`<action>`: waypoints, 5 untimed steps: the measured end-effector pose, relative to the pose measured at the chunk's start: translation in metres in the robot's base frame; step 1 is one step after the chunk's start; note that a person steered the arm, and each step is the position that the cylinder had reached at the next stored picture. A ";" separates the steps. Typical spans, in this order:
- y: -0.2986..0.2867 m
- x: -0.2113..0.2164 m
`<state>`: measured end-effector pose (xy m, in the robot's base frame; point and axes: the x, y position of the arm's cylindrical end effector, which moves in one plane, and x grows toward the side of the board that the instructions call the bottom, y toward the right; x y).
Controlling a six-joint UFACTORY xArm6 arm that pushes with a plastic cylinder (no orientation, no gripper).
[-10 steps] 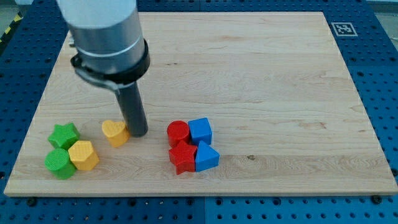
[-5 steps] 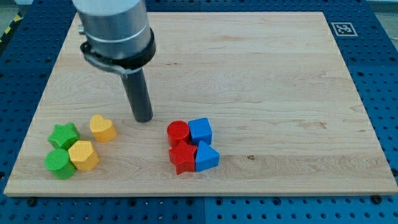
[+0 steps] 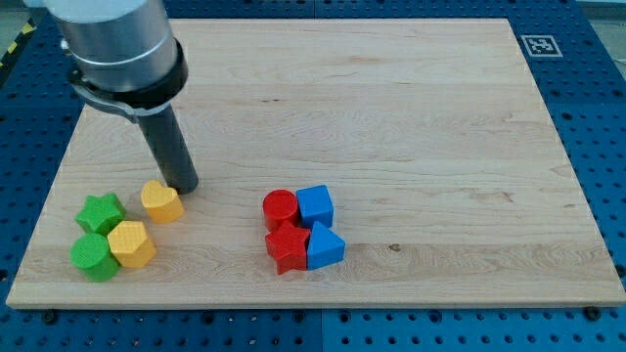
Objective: Place the yellow heart into the green blocks
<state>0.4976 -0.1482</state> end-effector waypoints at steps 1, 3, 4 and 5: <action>-0.010 0.004; -0.034 0.021; -0.038 0.029; -0.038 0.029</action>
<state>0.5264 -0.1863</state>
